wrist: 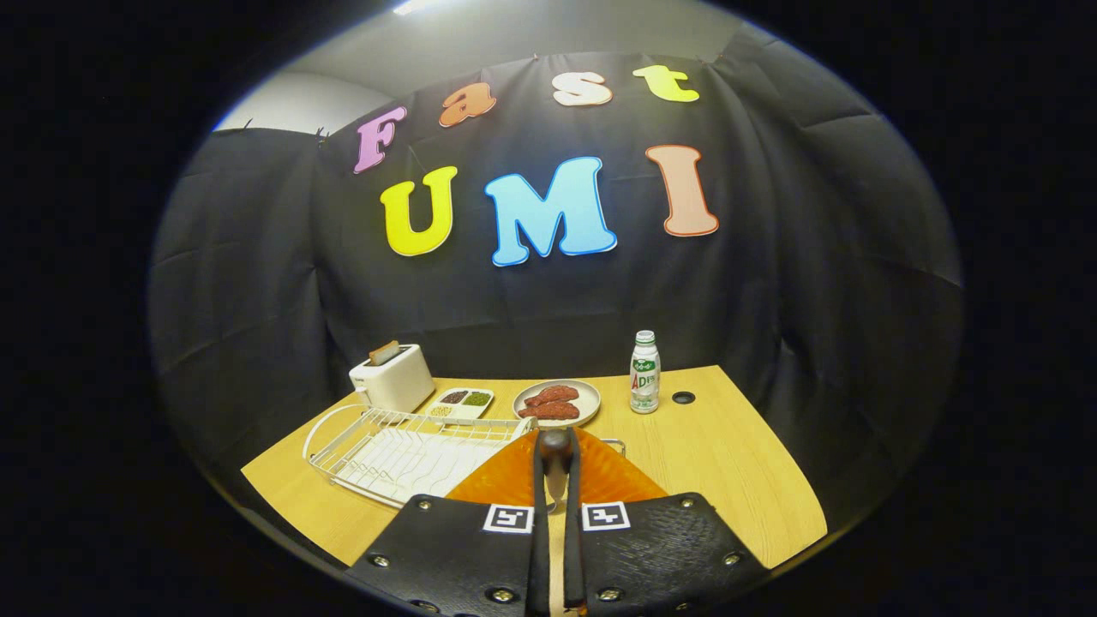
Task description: Take the plate from the dish rack, then take the spoon from the basket and place it into the plate.
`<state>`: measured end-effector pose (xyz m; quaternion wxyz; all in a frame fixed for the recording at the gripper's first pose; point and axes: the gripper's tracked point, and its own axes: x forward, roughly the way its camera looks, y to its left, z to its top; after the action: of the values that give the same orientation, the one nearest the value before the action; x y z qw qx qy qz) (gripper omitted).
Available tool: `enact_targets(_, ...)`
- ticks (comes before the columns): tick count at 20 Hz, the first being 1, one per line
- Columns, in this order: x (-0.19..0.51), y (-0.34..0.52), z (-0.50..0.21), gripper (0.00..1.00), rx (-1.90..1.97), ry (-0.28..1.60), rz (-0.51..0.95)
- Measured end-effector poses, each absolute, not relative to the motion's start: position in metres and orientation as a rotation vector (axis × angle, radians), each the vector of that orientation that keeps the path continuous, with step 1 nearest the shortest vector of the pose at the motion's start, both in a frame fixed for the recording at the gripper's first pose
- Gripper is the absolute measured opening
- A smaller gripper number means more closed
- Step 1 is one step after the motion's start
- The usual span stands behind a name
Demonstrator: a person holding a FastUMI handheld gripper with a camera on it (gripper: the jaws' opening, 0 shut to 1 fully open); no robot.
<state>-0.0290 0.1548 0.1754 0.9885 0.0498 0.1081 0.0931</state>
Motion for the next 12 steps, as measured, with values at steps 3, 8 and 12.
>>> enact_targets(3,-0.041,0.165,0.164,0.06,0.105,0.246,0.219)
enact_targets(8,-0.062,0.183,0.139,0.06,0.098,0.296,0.266)
enact_targets(12,-0.07,0.199,0.125,0.06,0.118,0.33,0.306)
